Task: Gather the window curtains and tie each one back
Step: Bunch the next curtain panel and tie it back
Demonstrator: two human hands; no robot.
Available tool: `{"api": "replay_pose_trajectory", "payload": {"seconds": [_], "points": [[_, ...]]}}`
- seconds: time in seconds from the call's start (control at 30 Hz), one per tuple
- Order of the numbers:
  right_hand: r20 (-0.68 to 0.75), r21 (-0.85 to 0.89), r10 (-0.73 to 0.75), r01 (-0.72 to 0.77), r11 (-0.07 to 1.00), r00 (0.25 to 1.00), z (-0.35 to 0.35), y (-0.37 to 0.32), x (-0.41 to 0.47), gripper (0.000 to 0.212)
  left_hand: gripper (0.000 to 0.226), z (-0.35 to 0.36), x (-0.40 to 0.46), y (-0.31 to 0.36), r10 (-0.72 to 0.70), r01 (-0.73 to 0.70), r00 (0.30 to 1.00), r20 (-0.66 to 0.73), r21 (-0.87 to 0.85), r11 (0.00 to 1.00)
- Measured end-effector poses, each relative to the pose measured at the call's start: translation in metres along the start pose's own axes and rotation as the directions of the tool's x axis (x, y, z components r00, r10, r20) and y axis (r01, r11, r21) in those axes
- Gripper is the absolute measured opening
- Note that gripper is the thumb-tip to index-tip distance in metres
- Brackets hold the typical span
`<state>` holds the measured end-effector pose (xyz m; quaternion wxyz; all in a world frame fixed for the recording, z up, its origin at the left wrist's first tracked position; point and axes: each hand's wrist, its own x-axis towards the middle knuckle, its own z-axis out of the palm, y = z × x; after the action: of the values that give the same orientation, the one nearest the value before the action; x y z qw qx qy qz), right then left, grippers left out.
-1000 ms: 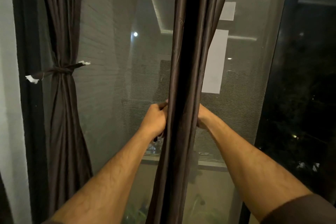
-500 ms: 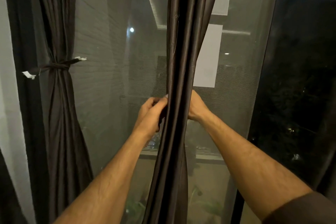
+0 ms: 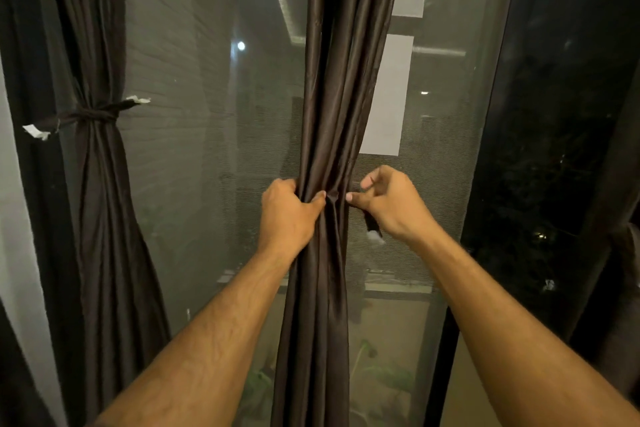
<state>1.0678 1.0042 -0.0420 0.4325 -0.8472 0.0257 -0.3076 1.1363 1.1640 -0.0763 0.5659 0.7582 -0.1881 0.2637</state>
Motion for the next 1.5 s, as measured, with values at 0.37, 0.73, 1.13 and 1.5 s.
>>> {"api": "replay_pose_trajectory", "payload": {"seconds": [0.37, 0.73, 1.13, 1.5], "points": [[0.136, 0.067, 0.001, -0.010, 0.998, 0.991, 0.030, -0.015, -0.041, 0.024, 0.019, -0.002, -0.006, 0.020, -0.319, 0.426, 0.900, 0.296, -0.446, 0.787], [-0.102, 0.149, 0.200, -0.184, 0.972, 0.974, 0.053, -0.006, -0.036, 0.033, 0.029, -0.018, -0.003, -0.013, -0.321, 0.454, 0.889, 0.327, -0.536, 0.712], [0.180, 0.566, 0.226, -0.289, 0.772, 0.957, 0.053, -0.009, -0.037, 0.030, 0.009, -0.022, -0.005, -0.014, -0.243, 0.480, 0.844, 0.478, -0.471, 0.740], [0.083, 0.470, 0.237, -0.248, 0.847, 0.968, 0.054, -0.003, -0.037, 0.036, 0.022, -0.015, -0.010, -0.031, -0.228, 0.437, 0.884, 0.407, -0.549, 0.712]]}}
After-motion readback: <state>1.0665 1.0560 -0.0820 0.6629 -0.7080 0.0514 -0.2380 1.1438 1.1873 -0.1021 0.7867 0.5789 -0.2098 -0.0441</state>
